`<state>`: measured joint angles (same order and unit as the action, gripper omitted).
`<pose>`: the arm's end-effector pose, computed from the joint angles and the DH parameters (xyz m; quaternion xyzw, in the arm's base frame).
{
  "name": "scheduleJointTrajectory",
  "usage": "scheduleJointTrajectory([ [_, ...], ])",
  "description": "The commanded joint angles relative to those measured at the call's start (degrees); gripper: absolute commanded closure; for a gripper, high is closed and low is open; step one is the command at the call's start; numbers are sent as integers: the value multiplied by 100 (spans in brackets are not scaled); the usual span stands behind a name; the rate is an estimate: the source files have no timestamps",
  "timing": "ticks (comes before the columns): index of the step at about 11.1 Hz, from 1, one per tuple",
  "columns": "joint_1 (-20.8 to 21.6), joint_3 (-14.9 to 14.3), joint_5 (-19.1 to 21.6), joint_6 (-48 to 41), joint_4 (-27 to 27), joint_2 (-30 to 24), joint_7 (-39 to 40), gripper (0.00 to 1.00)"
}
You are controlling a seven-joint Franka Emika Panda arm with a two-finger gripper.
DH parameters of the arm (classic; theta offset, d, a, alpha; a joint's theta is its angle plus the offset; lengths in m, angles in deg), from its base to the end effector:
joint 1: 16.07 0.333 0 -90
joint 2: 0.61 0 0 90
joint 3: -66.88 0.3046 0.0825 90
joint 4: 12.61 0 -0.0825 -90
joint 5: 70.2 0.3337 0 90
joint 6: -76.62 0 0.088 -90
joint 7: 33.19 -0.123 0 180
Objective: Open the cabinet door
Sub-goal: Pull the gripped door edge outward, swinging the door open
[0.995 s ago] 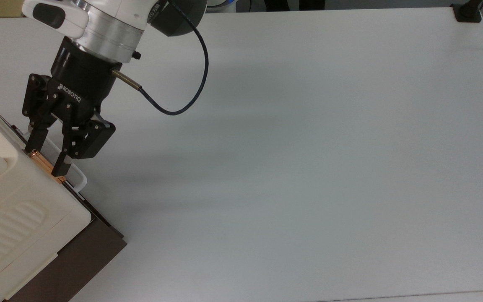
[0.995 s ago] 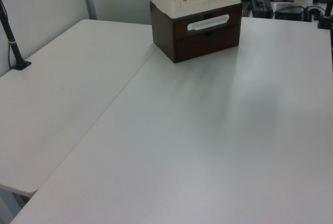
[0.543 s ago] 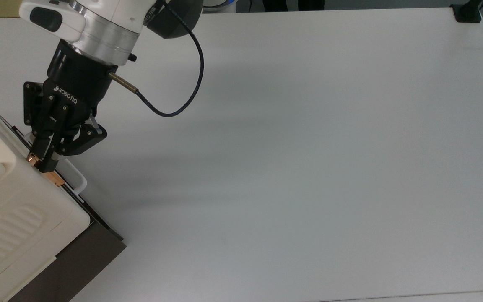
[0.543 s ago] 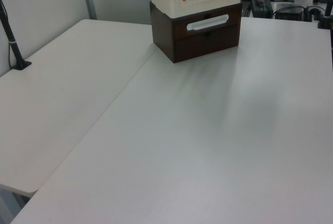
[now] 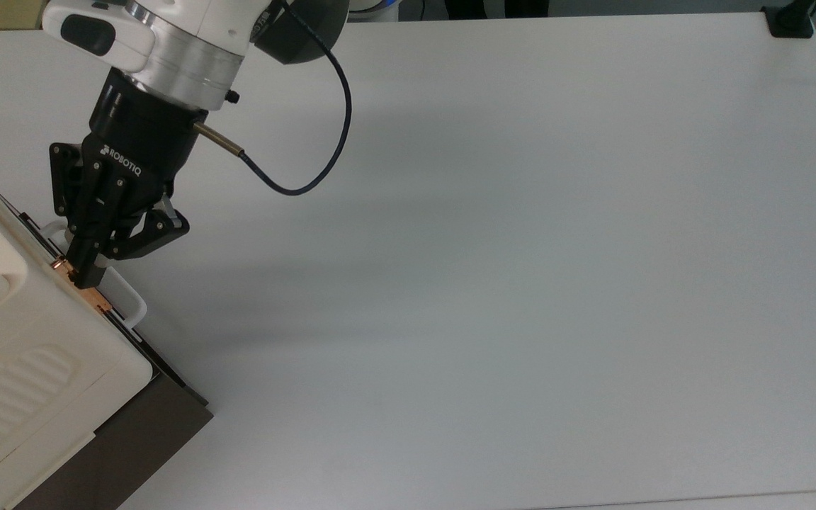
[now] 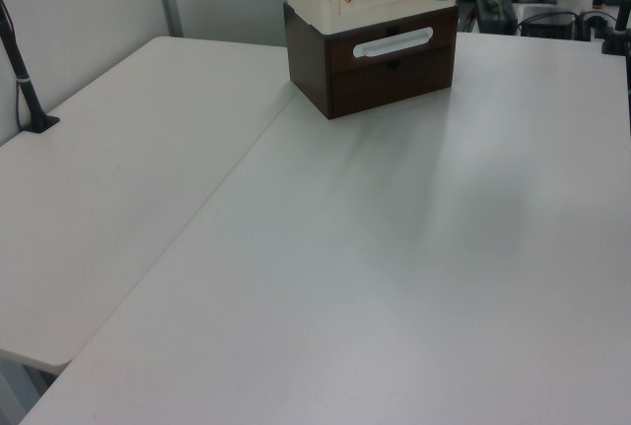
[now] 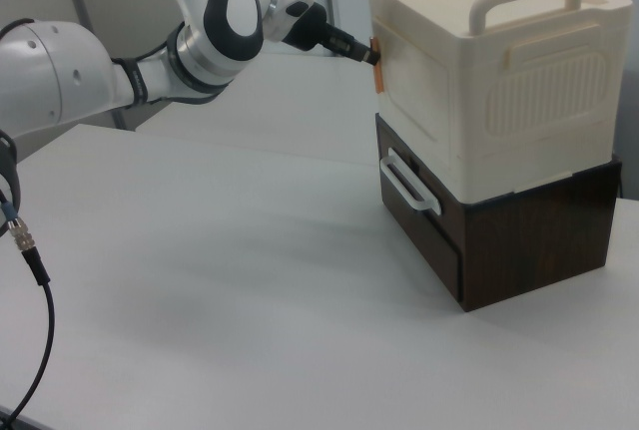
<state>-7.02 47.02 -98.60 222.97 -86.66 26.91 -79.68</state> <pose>0.6986 -0.0669 0.5670 0.8495 -0.2590 0.4376 0.1406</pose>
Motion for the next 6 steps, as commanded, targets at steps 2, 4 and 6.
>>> scheduleJointTrajectory([
  [2, 88, 518, 561, -1009, -830, -913, 175, 78],
  [4, 176, 623, 861, -1457, -918, -1143, 175, 40],
  [6, 176, 781, 1160, -2099, -858, -1301, 175, 3],
])
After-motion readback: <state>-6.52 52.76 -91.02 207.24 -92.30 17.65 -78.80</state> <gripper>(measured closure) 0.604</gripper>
